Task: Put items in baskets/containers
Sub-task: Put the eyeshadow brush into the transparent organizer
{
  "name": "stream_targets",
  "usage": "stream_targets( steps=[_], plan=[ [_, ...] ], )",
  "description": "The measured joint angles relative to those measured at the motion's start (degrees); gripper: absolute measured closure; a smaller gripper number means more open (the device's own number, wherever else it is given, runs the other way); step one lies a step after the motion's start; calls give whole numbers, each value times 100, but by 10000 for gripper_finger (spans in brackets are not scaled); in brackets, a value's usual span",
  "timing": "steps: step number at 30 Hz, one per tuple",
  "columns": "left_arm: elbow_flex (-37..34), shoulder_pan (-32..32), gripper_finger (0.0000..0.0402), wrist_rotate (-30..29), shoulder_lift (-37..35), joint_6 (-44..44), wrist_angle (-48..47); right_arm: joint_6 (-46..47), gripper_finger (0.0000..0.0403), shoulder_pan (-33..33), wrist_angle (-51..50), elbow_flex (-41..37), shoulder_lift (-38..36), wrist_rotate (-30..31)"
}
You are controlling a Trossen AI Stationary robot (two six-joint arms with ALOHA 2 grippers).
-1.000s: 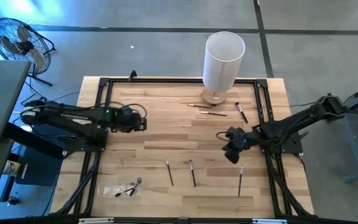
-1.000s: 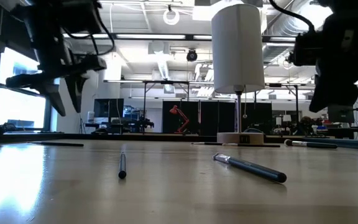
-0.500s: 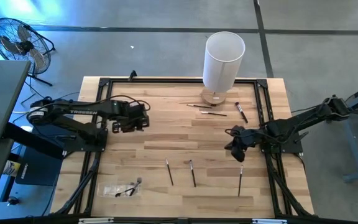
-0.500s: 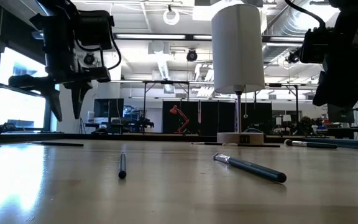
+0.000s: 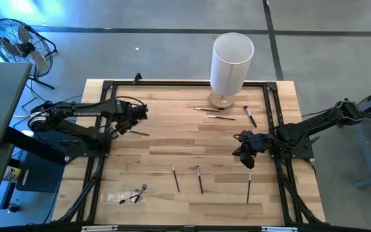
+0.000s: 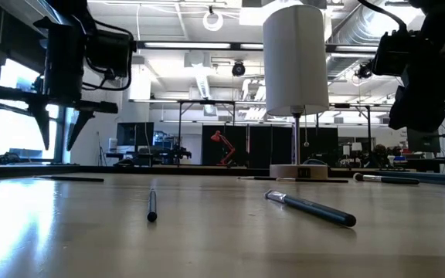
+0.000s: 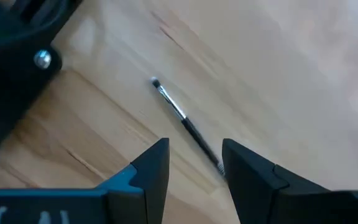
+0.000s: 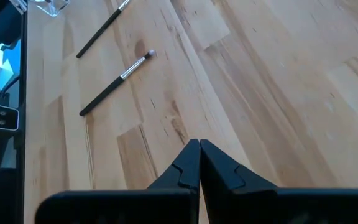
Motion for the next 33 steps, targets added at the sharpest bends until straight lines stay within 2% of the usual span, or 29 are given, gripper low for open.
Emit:
stream_targets(
  steps=[6,12,26,33],
  plan=[
    [-2,0,257,-372,0,-1559,-33,-115,403,0,6,0,0,62],
    [-4,272,257,-427,38,-1416,-188,-206,402,0,12,0,2,67],
    [-39,258,257,52,968,-1690,-212,-375,402,0,137,2,2,67],
    [-236,256,257,28,1222,-1809,114,-373,403,0,135,2,2,6]
  ],
)
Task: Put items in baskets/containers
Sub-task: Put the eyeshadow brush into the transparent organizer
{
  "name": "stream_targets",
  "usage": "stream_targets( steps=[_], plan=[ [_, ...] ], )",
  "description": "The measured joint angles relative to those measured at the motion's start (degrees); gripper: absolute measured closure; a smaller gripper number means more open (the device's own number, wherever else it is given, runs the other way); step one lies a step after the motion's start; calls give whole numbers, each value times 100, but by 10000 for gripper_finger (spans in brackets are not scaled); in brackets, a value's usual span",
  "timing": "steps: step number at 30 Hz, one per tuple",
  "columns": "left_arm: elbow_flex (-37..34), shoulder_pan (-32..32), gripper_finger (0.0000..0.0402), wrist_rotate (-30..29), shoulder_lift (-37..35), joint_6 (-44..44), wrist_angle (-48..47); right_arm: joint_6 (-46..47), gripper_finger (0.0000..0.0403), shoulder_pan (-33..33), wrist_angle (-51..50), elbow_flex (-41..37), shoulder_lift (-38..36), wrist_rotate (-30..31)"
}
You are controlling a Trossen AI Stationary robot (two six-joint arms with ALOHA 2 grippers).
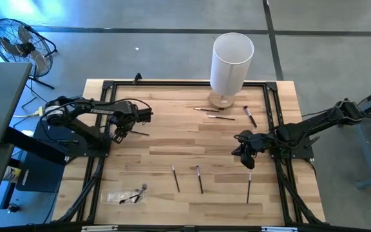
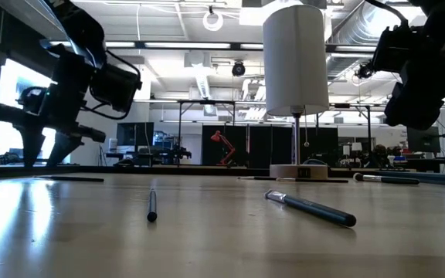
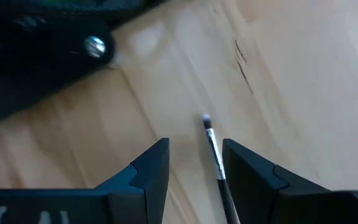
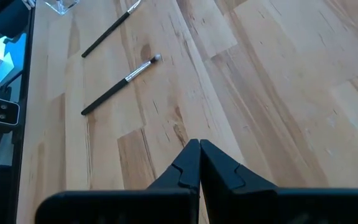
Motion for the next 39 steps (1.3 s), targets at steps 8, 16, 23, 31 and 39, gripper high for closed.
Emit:
stream_targets(
  steps=[8,16,23,31,39],
  plan=[
    [-306,2,257,-371,-1,1,657,17,402,0,0,0,0,-76],
    [-439,-2,257,-526,-13,1,699,87,402,0,-1,0,0,-115],
    [-457,0,257,-688,-2,52,613,131,402,0,2,0,0,-115],
    [-483,7,257,-842,11,97,472,131,402,0,83,0,0,-111],
    [-483,7,257,-720,9,110,595,131,402,0,85,0,0,-91]
  ],
)
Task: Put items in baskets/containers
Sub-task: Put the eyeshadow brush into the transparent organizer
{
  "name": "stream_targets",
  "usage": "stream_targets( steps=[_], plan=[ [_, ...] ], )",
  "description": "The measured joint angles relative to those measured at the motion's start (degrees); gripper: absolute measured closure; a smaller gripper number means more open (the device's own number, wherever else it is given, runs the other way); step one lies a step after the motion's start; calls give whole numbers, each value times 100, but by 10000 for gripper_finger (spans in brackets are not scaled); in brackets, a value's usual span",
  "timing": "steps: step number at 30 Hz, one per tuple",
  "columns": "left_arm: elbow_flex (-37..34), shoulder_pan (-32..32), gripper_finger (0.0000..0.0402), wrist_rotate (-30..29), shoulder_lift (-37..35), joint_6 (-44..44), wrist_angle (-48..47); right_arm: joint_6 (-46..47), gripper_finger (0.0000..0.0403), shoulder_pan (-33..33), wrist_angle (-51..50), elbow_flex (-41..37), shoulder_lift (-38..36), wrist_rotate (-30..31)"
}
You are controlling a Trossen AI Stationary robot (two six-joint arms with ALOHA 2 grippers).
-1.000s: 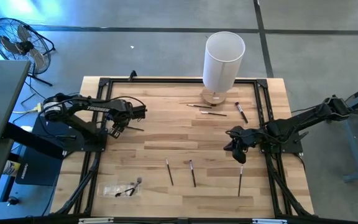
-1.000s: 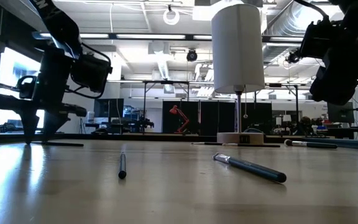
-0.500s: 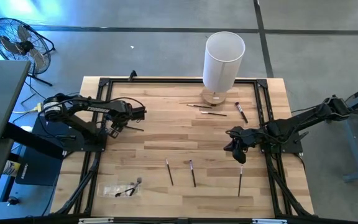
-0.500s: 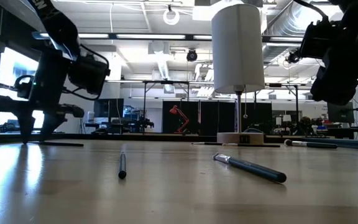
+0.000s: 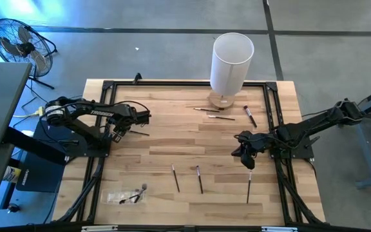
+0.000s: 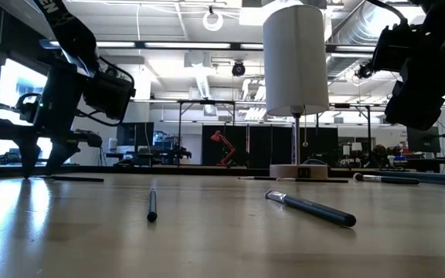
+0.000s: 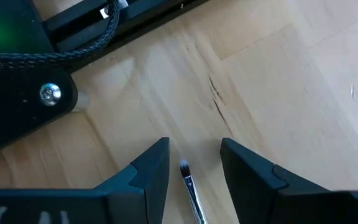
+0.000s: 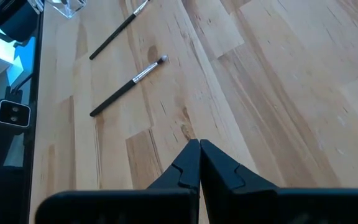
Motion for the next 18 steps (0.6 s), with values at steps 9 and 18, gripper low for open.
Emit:
stream_targets(
  steps=[9,18],
  plan=[
    [7,0,257,150,-4,-2,52,-2,402,0,4,0,0,2],
    [28,0,257,355,-13,-2,161,-22,402,0,22,0,0,175]
  ],
)
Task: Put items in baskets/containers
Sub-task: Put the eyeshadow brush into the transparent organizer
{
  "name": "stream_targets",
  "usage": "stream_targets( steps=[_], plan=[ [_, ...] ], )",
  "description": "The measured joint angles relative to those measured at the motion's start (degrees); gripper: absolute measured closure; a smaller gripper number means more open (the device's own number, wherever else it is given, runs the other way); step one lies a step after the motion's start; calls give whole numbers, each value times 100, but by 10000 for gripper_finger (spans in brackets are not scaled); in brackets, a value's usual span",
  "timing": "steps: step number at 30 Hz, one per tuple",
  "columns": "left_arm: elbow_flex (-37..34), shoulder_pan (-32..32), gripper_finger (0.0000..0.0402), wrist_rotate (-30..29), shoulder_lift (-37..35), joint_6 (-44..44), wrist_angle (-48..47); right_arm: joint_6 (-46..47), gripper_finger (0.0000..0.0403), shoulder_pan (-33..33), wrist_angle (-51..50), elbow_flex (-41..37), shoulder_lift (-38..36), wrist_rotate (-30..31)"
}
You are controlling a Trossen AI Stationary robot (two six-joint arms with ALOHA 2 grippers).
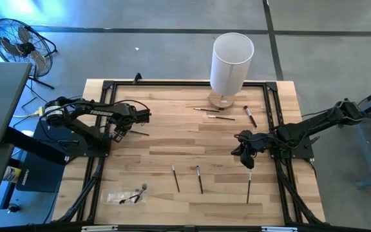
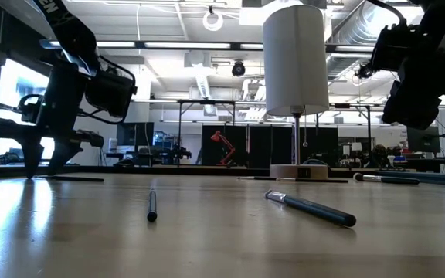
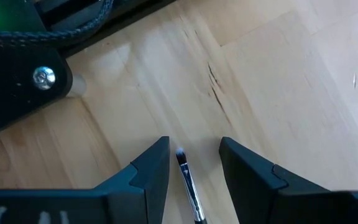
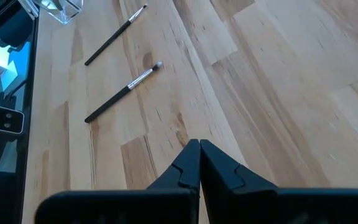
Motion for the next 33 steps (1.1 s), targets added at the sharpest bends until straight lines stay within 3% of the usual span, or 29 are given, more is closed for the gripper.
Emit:
stream_targets(
  steps=[9,19,21,28,33],
  plan=[
    [2,-2,267,10,-2,56,-1,0,402,0,0,0,0,2],
    [13,-9,388,-73,-2,314,89,0,402,-1,17,0,0,1],
    [13,-13,395,-149,-2,431,94,0,402,0,17,0,0,2],
    [8,-15,398,-315,2,1333,146,2,402,0,18,0,0,19],
    [55,-13,399,-471,8,2587,307,-23,402,-2,18,0,0,83]
  ],
)
